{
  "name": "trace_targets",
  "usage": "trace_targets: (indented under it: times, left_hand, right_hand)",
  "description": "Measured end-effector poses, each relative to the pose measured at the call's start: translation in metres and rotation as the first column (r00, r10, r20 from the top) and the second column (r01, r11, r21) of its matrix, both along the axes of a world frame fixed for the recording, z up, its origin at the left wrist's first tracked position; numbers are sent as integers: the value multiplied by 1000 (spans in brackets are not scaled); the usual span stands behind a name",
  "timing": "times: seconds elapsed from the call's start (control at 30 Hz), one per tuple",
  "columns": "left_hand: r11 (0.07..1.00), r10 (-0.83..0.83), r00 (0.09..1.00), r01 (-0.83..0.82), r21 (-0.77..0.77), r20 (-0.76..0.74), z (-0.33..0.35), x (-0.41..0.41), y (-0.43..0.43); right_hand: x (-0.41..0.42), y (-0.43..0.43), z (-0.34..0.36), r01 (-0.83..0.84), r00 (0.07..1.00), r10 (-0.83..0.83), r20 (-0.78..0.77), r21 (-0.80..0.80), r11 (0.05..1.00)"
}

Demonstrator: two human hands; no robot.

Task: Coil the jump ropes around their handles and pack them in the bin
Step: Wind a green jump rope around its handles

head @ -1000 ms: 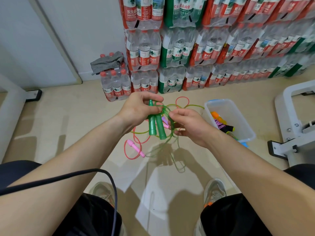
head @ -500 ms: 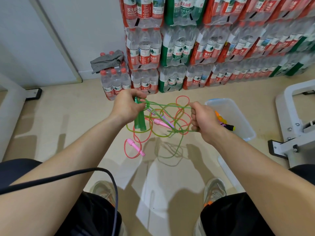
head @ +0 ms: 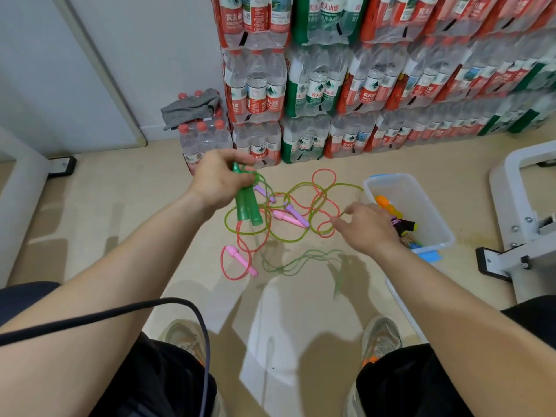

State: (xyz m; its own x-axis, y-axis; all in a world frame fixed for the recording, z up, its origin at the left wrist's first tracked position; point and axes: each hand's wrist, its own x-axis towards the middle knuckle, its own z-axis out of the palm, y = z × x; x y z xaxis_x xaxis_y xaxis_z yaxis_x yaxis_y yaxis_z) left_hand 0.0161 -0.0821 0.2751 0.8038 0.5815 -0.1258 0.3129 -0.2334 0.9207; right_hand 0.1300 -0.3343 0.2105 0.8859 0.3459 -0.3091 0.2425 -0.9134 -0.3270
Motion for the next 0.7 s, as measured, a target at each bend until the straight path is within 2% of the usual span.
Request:
trace_targets:
  times: [0.07, 0.13, 0.27, 0.37, 0.47, 0.53, 0.63, 0.7]
  left_hand:
    - [996, -90, 995, 91, -27, 31, 6, 1, -14]
    - [986, -164, 985, 165, -25, 46, 9, 1, -26]
    - [965, -245, 967, 251, -78, 75, 10, -2, -42]
    - [953, -258, 961, 271, -136, 103, 10, -2, -45]
    - [934, -235, 963, 261, -242, 132, 9, -2, -46]
    - [922, -223, 963, 259, -286, 153, 10, -2, -46]
    - [904, -203, 962, 256, -343, 184, 10, -3, -50]
    - [885, -172, 963, 244, -397, 208, 10, -4, -52]
  right_hand:
    - [-5, 14, 7, -67, 997, 71, -6, 250, 966]
    - [-12, 26, 22, -82, 994, 108, -27, 484, 871]
    - [-26, 42, 43, -10, 948, 234, -218, 713, 701]
    - [-33, 45, 49, 102, 858, 338, -386, 774, 625]
    - [-36, 46, 52, 87, 884, 301, -359, 757, 648]
    - [-35, 46, 56, 129, 893, 261, -366, 765, 631]
    - [-31, 44, 60, 232, 850, 244, -467, 747, 623]
    - [-33, 42, 59, 203, 835, 268, -481, 722, 661]
